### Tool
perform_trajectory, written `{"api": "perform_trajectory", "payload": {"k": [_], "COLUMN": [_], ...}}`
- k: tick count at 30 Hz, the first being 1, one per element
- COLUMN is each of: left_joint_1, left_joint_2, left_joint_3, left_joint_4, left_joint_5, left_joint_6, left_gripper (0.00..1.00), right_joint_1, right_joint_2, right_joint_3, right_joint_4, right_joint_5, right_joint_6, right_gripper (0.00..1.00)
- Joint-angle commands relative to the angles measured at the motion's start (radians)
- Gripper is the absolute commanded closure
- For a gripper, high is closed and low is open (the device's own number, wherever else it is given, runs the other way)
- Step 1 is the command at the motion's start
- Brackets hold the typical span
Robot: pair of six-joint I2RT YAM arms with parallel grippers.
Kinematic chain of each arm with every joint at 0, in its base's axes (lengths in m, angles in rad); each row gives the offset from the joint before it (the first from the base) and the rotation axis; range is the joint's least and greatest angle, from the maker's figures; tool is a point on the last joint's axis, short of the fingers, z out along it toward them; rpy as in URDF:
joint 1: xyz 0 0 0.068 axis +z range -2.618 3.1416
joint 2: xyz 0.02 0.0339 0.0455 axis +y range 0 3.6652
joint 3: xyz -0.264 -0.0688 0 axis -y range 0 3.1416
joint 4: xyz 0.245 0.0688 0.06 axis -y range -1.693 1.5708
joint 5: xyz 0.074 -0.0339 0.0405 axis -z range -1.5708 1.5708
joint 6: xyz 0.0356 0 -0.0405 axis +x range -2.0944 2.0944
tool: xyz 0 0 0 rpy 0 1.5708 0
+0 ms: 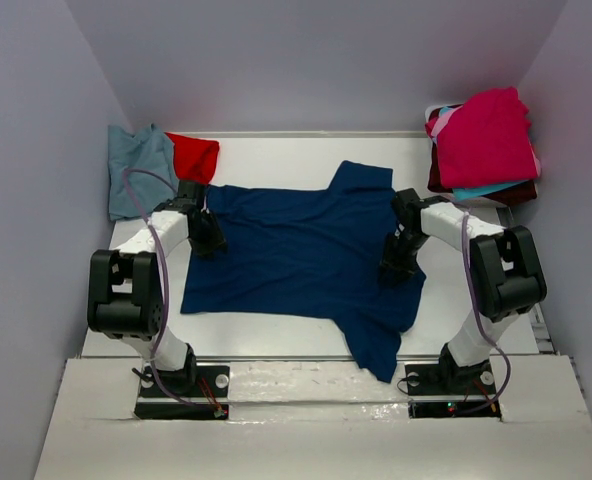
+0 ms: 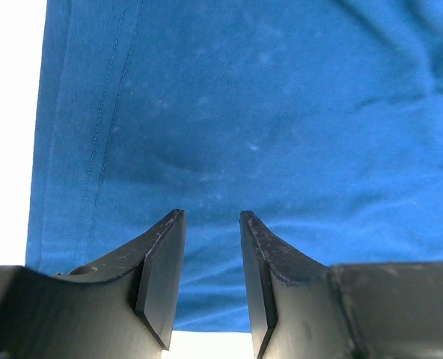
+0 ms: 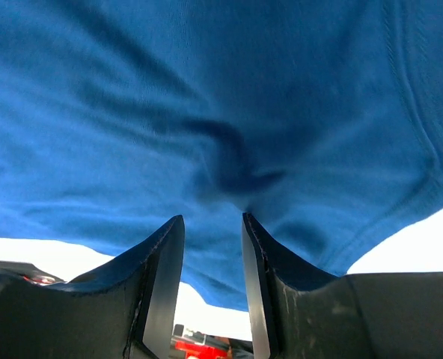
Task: Fold and stack the t-shirts
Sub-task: Flatten the tshirt out
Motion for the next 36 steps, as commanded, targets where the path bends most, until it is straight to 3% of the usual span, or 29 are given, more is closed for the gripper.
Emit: {"api": "perform_trajectory", "payload": {"k": [1,13,23,29,36], "left_joint_1": [0.022,0.043,0.043,0.043,0.055], "left_joint_2": [0.022,-0.041,-0.234,-0.417,-0.495], "left_joint_3": [-0.056,-0.265,-0.364,-0.435,-0.443], "left_joint_4": [0.028,0.117,0.042,-0.025,-0.093], "left_joint_5": [0.017,0.141,0.258,0.304,0.324], "left_joint_6": [-0.01,-0.065,-0.168,-0.237,-0.243], "left_gripper": [0.55,0.64,0.75,0.76,0.76], "right_joint_1": [0.014,0.044,0.045,0.045,0.045], "right_joint_2": [0.048,-0.028,-0.172,-0.241,-0.332], "right_joint_3": [-0.024,-0.159,-0.248,-0.286,-0.331], "right_joint_4": [0.061,0.081,0.015,-0.02,-0.077], "right_joint_5": [-0.046,-0.083,-0.103,-0.127,-0.152], "right_joint_6": [-0.012,0.016,0.025,0.024,0.014], "right_gripper": [0.59,0.6,0.6,0.6,0.59]}}
